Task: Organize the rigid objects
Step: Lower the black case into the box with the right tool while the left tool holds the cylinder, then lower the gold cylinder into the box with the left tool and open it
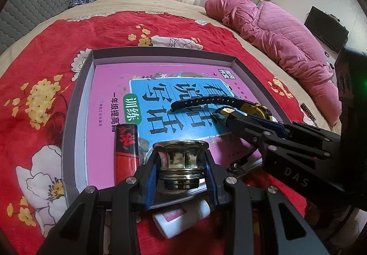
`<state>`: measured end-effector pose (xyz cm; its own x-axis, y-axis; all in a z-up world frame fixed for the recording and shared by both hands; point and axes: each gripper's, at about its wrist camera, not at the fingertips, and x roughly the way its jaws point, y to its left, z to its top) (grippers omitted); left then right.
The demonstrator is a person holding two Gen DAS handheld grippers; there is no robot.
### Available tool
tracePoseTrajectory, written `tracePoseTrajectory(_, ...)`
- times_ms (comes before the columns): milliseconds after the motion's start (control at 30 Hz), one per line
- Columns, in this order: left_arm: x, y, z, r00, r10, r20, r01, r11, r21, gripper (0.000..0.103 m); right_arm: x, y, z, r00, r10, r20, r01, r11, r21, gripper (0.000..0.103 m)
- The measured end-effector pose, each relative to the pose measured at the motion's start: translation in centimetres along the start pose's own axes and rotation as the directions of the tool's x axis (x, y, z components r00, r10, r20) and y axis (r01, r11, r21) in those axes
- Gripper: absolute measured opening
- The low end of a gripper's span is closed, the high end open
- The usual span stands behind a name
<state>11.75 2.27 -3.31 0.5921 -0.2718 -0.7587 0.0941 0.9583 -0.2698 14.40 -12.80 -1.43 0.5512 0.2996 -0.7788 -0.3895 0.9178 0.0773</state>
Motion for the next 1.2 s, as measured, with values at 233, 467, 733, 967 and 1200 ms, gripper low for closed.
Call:
tracePoseTrajectory(233,0.1,-0.1,0.0,1.0,0.003,-0.004,-0.003,1.0,0.003,0.037,-1.9,-0.6,-0.4,0.999,0.027,0.035,-0.028,0.999,0.032,0.025)
tracePoseTrajectory(467,0.2,-0.2,-0.3,1.0,0.018,-0.008,-0.018,1.0,0.008,0.037,-3.9,-1.4,-1.2,0.997,0.048,0.059,-0.052,0.997,0.064,0.025)
tracePoseTrajectory(733,-0.2,-0.2,-0.4,1.0,0.029,-0.005,-0.029,1.0,0.01,0.037,-4.7,-1.2,-1.5,0.996,0.062,0.067,-0.066,0.996,0.057,0.026)
tracePoseTrajectory(967,-0.6,-0.3,-0.5,0.999,0.036,0.004,-0.036,0.999,0.02,0.038,-5.5,-1.3,-1.7,0.994,0.07,0.08,-0.075,0.995,0.065,0.026)
tracePoseTrajectory(1200,-1.1,-0.5,-0.6,0.999,0.035,0.013,-0.036,0.999,0.032,0.045,-5.9,-1.4,-2.3,0.995,0.065,0.078,-0.07,0.995,0.066,0.027)
